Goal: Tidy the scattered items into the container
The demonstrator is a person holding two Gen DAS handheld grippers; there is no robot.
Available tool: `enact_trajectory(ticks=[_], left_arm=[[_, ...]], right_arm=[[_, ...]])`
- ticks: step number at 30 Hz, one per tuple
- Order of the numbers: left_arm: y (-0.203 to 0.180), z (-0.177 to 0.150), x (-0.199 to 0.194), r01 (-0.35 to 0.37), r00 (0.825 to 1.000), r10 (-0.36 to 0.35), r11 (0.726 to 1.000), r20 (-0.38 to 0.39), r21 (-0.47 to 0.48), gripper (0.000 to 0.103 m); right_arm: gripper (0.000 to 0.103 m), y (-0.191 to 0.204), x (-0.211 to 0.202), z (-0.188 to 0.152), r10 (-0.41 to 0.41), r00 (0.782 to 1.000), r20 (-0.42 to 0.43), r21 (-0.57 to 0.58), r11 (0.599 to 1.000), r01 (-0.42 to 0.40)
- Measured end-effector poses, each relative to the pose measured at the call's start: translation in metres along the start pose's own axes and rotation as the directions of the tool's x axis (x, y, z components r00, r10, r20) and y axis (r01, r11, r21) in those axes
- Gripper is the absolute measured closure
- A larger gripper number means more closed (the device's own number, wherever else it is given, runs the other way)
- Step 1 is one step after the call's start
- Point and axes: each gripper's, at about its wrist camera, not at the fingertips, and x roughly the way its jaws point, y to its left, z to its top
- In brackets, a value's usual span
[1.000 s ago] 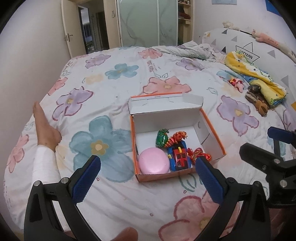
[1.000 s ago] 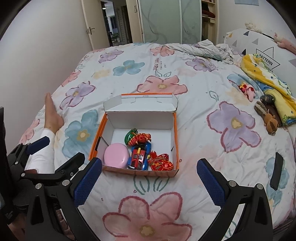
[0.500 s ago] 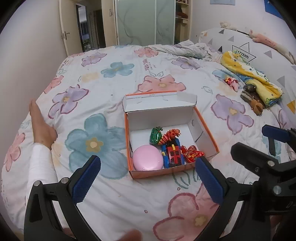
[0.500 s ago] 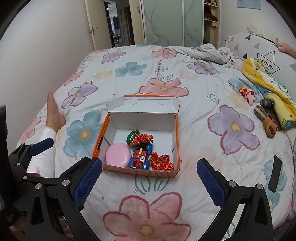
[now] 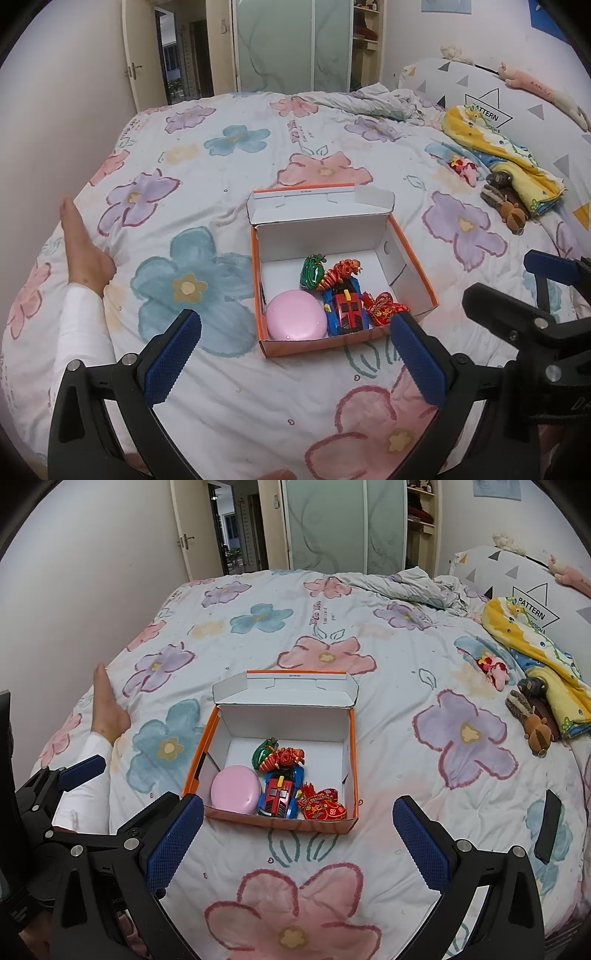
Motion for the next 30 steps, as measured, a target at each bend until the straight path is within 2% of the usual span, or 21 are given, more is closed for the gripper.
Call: enact_trajectory(ticks=[30], left_arm=[[-0.0007,-0.0014,0.0044,0.013,1.0,-0.013,1.0,0.007,-0.01,0.0]], right_arm=[[0.0,-0.0062,0.0018,0.0011,-0.006,1.0,0.006,-0.004,1.0,0.006]])
